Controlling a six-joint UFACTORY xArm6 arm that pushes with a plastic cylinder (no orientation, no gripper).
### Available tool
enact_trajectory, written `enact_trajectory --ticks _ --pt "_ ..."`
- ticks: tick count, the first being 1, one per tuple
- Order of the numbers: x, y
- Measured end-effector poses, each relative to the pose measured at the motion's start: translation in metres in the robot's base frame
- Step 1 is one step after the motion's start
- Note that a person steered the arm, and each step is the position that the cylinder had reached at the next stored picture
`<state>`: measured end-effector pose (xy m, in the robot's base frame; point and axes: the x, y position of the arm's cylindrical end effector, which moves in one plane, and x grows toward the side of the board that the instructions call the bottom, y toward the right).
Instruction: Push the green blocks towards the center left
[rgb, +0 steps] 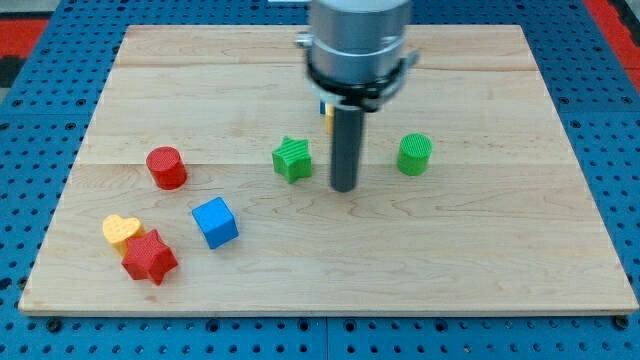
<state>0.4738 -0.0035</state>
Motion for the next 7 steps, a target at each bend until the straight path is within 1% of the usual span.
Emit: enact_trajectory --ticks 1,2,3,4,5,6,7 --pt "-0.001 -0.056" --pt "-0.003 -0.069" --pt "-0.003 -0.069" --pt "-0.008 -0.092" --pt "-0.028 -0.091" --pt "-0.035 -0.028" --pt "-0.034 0.051"
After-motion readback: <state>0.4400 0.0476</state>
